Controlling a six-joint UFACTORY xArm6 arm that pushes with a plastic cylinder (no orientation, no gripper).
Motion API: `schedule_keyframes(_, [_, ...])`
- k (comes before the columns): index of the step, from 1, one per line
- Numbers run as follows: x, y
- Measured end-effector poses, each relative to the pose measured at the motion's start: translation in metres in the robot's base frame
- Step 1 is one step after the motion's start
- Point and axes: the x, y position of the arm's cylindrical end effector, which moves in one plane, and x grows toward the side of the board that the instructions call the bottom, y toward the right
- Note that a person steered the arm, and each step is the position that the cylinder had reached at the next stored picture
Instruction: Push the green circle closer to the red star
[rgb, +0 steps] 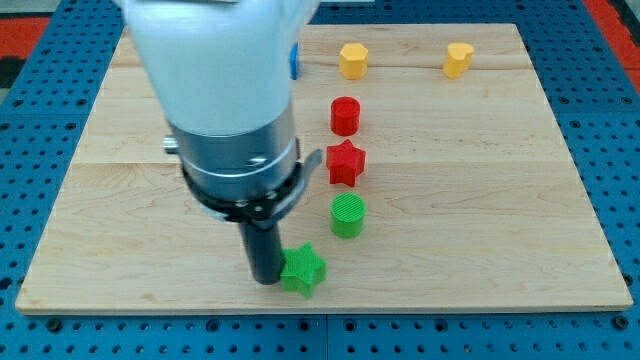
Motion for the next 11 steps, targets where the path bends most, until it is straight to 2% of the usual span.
schedule_keyframes(3, [0.0,0.062])
schedule_keyframes(4, [-0.012,0.022])
schedule_keyframes(5, [-0.015,-0.043])
schedule_keyframes(6, [-0.026,-0.065])
schedule_keyframes(7, [-0.062,-0.07])
schedule_keyframes(11, [-0.06,-0.057])
